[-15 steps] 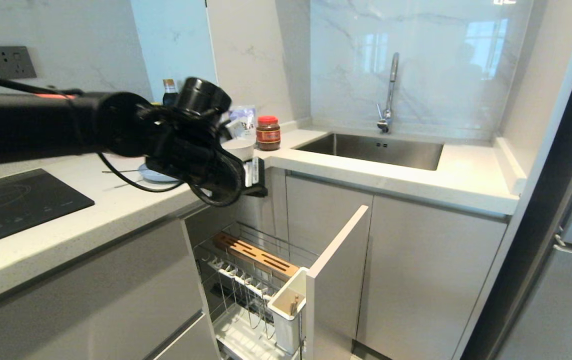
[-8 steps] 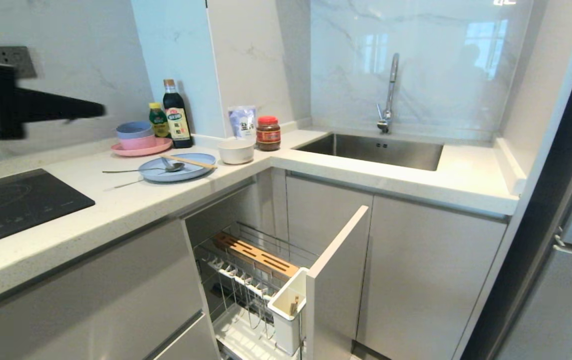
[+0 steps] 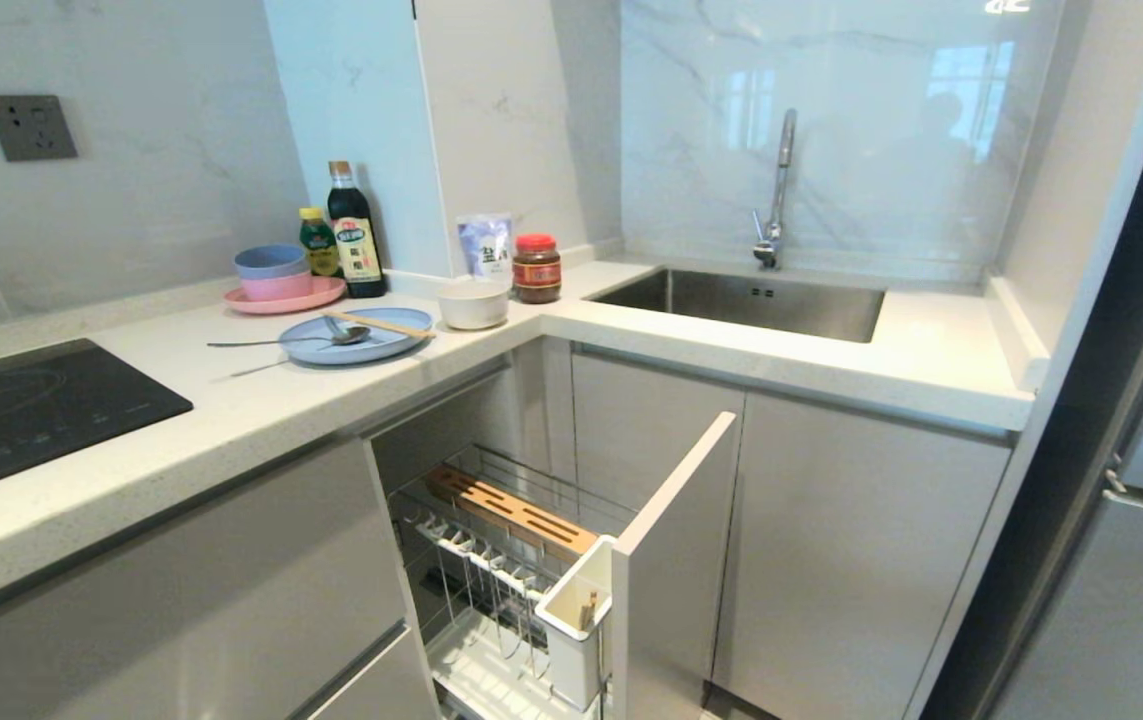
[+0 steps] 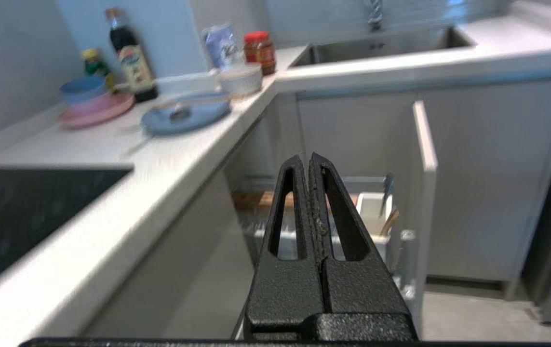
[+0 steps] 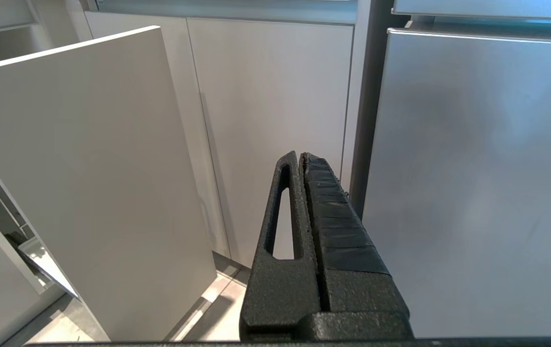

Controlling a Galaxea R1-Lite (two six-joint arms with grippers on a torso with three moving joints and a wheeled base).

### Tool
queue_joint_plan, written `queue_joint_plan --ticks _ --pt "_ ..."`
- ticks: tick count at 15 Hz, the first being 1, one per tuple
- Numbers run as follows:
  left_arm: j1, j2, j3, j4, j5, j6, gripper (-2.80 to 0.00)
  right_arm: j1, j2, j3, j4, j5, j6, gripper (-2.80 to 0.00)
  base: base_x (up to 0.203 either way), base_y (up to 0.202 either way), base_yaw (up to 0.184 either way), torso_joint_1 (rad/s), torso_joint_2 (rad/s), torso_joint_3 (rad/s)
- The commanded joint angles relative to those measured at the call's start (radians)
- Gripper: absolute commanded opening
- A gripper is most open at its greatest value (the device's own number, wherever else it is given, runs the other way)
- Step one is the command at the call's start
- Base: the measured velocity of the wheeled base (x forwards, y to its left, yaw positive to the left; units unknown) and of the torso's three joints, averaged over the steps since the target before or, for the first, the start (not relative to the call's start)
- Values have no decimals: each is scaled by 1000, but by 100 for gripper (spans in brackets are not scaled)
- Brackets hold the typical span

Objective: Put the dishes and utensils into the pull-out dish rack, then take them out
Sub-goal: Pick up the chopsticks and place it in the cupboard

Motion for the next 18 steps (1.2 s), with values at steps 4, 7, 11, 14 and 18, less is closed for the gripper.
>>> queue_joint_plan --ticks 4,7,11,14,18 --pt "33 -382 562 -258 68 -124 -280 0 -4 2 0 0 0 -280 0 0 0 0 0 0" --pt "37 -385 868 -525 116 -122 -280 0 -4 2 0 0 0 -280 0 0 0 0 0 0" --pt "38 -387 909 -525 180 -164 -280 0 -4 2 0 0 0 -280 0 0 0 0 0 0" --pt "38 -387 909 -525 186 -179 -280 0 -4 2 0 0 0 -280 0 0 0 0 0 0" --pt "38 -387 909 -526 191 -208 -280 0 -4 2 0 -1 0 -280 0 0 0 0 0 0"
